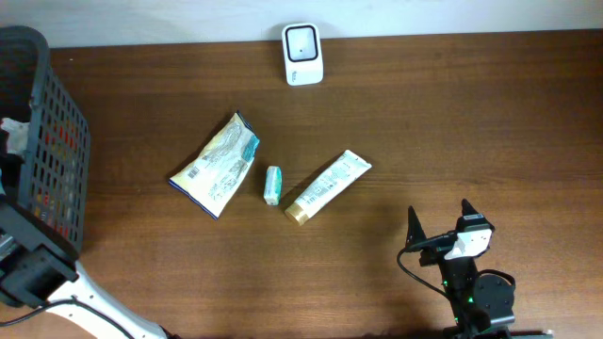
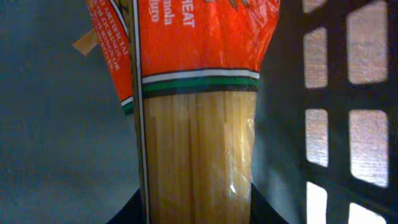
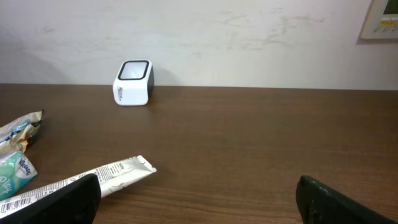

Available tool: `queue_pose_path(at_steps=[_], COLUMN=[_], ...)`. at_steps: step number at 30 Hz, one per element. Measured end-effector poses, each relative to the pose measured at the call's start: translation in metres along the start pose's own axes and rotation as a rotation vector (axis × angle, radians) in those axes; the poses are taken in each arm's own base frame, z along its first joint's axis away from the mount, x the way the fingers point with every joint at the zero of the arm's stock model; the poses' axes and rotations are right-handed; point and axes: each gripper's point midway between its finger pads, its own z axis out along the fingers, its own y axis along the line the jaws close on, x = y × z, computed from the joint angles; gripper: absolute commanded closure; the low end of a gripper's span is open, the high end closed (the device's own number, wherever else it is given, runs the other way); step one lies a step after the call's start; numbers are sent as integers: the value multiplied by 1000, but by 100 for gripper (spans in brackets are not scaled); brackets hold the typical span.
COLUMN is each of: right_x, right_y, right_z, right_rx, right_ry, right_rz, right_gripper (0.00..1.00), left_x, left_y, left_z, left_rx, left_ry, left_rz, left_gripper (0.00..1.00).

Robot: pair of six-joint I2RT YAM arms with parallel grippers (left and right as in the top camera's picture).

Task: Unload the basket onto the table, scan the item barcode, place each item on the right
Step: 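Pick red-labelled spaghetti pack from basket with left gripper, place on table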

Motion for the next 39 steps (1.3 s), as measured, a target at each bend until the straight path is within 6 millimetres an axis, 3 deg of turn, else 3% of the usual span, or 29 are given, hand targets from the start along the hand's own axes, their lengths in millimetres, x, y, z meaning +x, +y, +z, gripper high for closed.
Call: queue_pose_path(at_steps=[4, 6, 7, 8, 10, 11, 12, 14, 16, 17, 18, 19, 20, 22, 23, 25, 26, 28, 29, 31, 34, 37, 39], right_x=[0, 0, 0, 0, 0, 0, 0, 0, 0, 0, 0, 0, 0, 0, 0, 0, 0, 0, 0, 0, 0, 0, 0], right_y=[0, 0, 0, 0, 0, 0, 0, 0, 0, 0, 0, 0, 0, 0, 0, 0, 0, 0, 0, 0, 0, 0, 0], right_z=[0, 0, 0, 0, 0, 0, 0, 0, 0, 0, 0, 0, 0, 0, 0, 0, 0, 0, 0, 0, 0, 0, 0], right_rx=[0, 0, 0, 0, 0, 0, 0, 0, 0, 0, 0, 1, 0, 0, 0, 0, 0, 0, 0, 0, 0, 0, 0], right_ry=[0, 0, 0, 0, 1, 0, 0, 0, 0, 0, 0, 0, 0, 0, 0, 0, 0, 0, 0, 0, 0, 0, 0], right_rz=[0, 0, 0, 0, 0, 0, 0, 0, 0, 0, 0, 0, 0, 0, 0, 0, 0, 0, 0, 0, 0, 0, 0], right_gripper=[1, 2, 1, 1, 1, 1, 1, 1, 1, 1, 1, 1, 1, 1, 1, 1, 1, 1, 1, 1, 1, 1, 1], left_x=[-9, -25, -33, -50, -101, -125, -149, -160, -151, -150, -149, -151, -143, -137, -133, -110, -90, -73, -46, -16, 22, 37, 59], left_y=[0, -7, -10, -10, -12, -18, -34, -63, -96, -126, -180, -212, -271, -346, -373, -446, -483, -510, -550, -585, -614, -624, -637], left_z=[-6, -11, -20, -43, -132, -188, -269, -364, -405, -409, -395, -384, -353, -314, -298, -244, -206, -175, -141, -112, -70, -55, -35], left_rx=[3, -6, -19, -51, -152, -209, -289, -371, -380, -337, -216, -143, -5, 143, 188, 306, 359, 381, 413, 438, 440, 442, 446], left_ry=[2, -21, -41, -94, -305, -435, -614, -811, -873, -872, -826, -797, -695, -588, -543, -386, -269, -171, -71, 26, 155, 203, 264], left_rz=[-118, -138, -148, -164, -149, -116, -58, -12, 3, 23, 71, 113, 187, 302, 340, 454, 497, 518, 574, 622, 647, 658, 671], left_gripper=[100, 100, 100, 100, 100, 100, 100, 100, 100, 100, 100, 100, 100, 100, 100, 100, 100, 100, 100, 100, 100, 100, 100])
